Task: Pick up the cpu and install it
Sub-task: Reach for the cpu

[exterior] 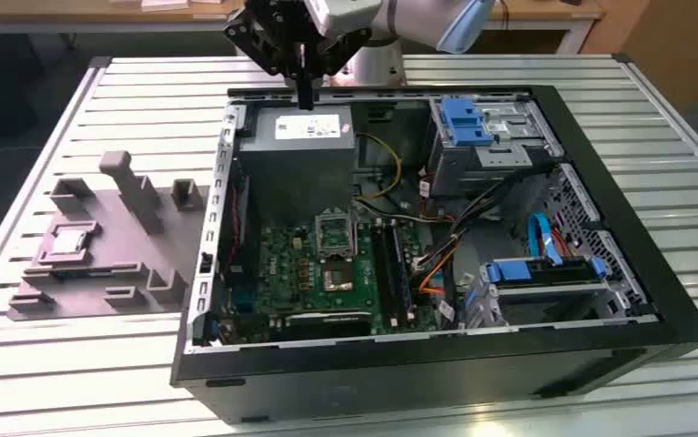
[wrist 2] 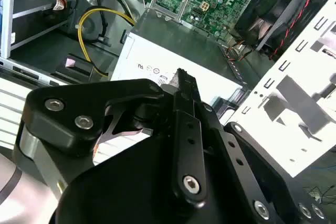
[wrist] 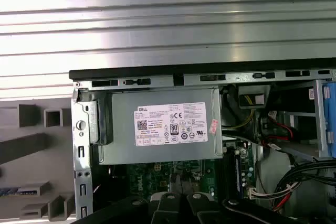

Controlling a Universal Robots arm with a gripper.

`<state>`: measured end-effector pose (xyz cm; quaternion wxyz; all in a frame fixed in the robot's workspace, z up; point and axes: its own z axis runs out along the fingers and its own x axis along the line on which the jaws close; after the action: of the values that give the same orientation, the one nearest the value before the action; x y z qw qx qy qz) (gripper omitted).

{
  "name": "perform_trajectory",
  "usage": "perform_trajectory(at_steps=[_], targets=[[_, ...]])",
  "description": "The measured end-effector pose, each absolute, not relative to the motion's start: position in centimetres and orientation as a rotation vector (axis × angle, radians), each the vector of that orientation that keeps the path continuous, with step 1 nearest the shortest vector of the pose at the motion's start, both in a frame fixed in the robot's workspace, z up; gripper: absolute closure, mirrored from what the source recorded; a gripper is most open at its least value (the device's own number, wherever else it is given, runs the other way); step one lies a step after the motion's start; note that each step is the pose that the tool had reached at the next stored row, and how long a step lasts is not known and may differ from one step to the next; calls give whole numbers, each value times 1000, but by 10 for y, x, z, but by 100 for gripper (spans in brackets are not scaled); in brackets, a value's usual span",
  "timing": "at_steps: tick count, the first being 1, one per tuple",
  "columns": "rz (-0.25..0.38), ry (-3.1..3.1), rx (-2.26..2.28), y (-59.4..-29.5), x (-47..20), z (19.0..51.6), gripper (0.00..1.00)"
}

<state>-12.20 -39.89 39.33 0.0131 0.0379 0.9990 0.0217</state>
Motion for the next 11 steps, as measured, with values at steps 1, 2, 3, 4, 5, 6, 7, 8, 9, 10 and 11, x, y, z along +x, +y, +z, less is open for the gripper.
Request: perform_trajectory(at_steps=[1,2,3,4,5,6,7,8,9,10,11], targets=[[68,3112,118,-399,-122,393,89],[68,3112,118,-399,-122,393,89],[68,3112,118,-399,-122,393,89],[68,3112,118,-399,-122,393,89],[68,3113,118,-399,-122,393,89],[67,3113,118,-399,-123,393,89],[68,3112,118,-399,-123,393,89],[68,3112,118,-399,-123,393,89],[68,3112,118,-399,-124,393,89],[68,3112,118,-399,-124,393,89],[68,3112,118,-399,-124,393,89]])
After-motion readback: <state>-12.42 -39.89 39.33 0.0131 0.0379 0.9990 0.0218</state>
